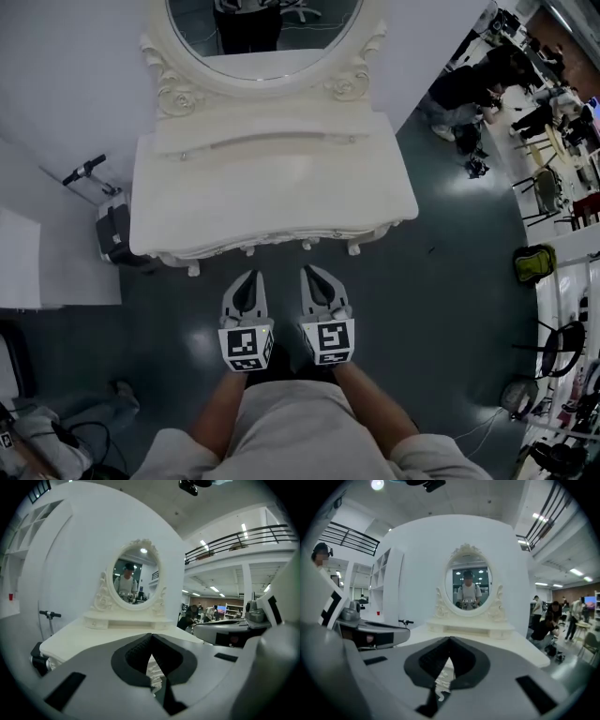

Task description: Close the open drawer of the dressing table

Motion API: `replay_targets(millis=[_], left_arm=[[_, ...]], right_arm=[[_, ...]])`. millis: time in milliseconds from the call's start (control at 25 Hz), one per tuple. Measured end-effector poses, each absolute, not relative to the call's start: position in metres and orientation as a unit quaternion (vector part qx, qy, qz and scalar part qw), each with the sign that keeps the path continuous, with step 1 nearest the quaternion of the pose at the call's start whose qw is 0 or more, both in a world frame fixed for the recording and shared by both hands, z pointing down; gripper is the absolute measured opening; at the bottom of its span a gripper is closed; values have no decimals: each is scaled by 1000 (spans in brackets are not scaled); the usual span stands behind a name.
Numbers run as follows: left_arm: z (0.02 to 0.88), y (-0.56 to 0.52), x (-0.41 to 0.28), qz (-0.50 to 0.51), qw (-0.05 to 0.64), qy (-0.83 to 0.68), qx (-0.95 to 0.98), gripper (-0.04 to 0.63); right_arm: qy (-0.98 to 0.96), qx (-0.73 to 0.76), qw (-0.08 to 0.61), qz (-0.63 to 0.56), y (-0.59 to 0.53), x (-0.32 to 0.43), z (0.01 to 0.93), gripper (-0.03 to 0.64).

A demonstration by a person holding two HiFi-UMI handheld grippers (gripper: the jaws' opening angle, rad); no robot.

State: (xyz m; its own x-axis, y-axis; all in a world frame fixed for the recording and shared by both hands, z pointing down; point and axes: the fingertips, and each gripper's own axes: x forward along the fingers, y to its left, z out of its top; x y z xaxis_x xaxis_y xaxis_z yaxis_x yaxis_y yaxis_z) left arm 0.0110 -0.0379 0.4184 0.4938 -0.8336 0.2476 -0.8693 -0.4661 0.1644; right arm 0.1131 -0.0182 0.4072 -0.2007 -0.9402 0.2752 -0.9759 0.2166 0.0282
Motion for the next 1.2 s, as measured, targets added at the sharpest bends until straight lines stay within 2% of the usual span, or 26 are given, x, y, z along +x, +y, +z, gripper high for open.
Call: replay_targets(millis=[680, 1200], left_arm=[[313, 90, 156, -6, 63, -472, 880, 8], [301, 158, 244, -8, 40, -427, 904, 8]], right_arm=[[-771, 636, 12, -24, 118, 224, 284, 15], [-742, 669, 2, -32, 189, 307, 275, 15]])
